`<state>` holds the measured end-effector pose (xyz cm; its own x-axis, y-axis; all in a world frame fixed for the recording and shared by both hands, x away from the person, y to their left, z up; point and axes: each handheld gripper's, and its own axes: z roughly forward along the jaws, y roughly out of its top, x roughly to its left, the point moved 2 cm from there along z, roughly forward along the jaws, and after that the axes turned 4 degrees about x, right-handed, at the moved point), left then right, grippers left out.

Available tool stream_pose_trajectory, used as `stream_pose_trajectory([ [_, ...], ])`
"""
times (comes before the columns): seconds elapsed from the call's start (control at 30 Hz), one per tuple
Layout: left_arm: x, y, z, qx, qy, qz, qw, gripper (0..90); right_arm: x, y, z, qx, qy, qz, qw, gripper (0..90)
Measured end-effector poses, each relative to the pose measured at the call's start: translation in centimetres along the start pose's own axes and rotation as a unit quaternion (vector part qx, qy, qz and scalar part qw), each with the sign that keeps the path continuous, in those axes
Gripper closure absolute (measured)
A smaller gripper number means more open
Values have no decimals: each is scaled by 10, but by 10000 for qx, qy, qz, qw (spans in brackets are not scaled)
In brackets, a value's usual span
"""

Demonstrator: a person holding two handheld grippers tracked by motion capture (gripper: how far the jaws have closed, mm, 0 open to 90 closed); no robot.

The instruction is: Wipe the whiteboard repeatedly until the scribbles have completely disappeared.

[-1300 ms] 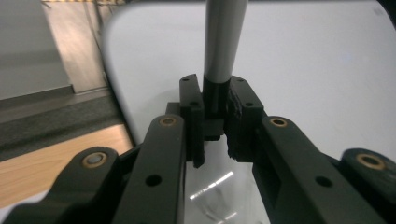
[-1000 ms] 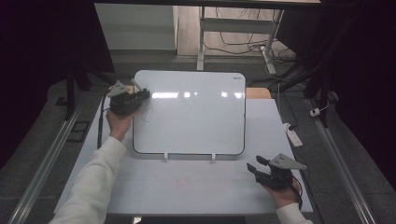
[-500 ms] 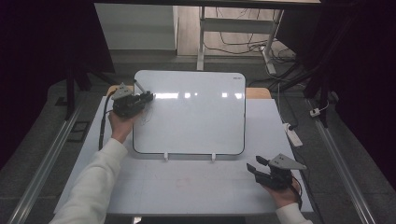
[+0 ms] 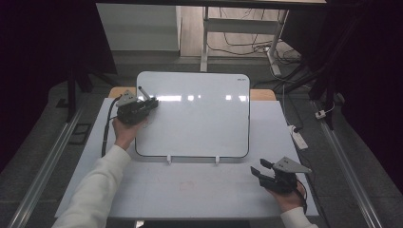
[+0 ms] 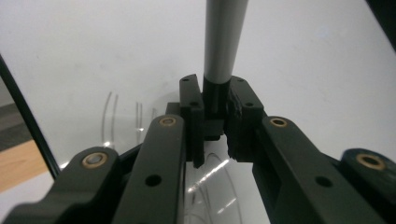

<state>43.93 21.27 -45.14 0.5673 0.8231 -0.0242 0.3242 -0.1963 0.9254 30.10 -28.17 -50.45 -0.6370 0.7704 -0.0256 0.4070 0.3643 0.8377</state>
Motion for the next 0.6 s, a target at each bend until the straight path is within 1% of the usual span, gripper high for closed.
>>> stream_pose_trajectory([
  [0.07, 15, 6, -5, -53, 167, -161, 9997, 774, 0, 0, 0, -3, -8, 16, 10000, 474],
  [0.13, 30, 12, -10, -102, 329, -312, 9989, 775, 0, 0, 0, -3, -11, 15, 10000, 474],
  [0.17, 35, 14, -12, -130, 365, -378, 9985, 775, 0, 0, 0, -3, -10, 13, 10000, 474],
  [0.2, 38, 14, -13, -140, 335, -429, 9984, 774, 0, 0, 0, -3, -7, 14, 10000, 474],
  [0.23, 37, 13, -13, -131, 325, -411, 9985, 774, 0, 0, -1, -12, -4, 17, 10000, 474],
  [0.27, 33, 11, -11, -89, 267, -359, 9990, 774, 0, 0, -1, -15, 2, 21, 10000, 474],
  [0.33, 23, 5, -7, -44, 116, -274, 9995, 774, -1, 0, -1, -25, 12, 29, 10000, 474],
  [0.43, 5, -3, 0, -28, -137, -155, 9998, 774, -1, 0, 0, -11, 22, 26, 10000, 473],
  [0.47, 1, -3, 1, -23, -174, -106, 9998, 774, 0, -1, 0, -6, 19, 25, 10000, 474],
  [0.53, 0, -1, 1, -21, -93, -35, 9999, 774, 0, 0, 0, -1, 13, 25, 10000, 474],
  [0.6, 10, 4, -3, -59, 131, -91, 9999, 774, 0, 0, 0, -9, 0, 25, 10000, 474],
])
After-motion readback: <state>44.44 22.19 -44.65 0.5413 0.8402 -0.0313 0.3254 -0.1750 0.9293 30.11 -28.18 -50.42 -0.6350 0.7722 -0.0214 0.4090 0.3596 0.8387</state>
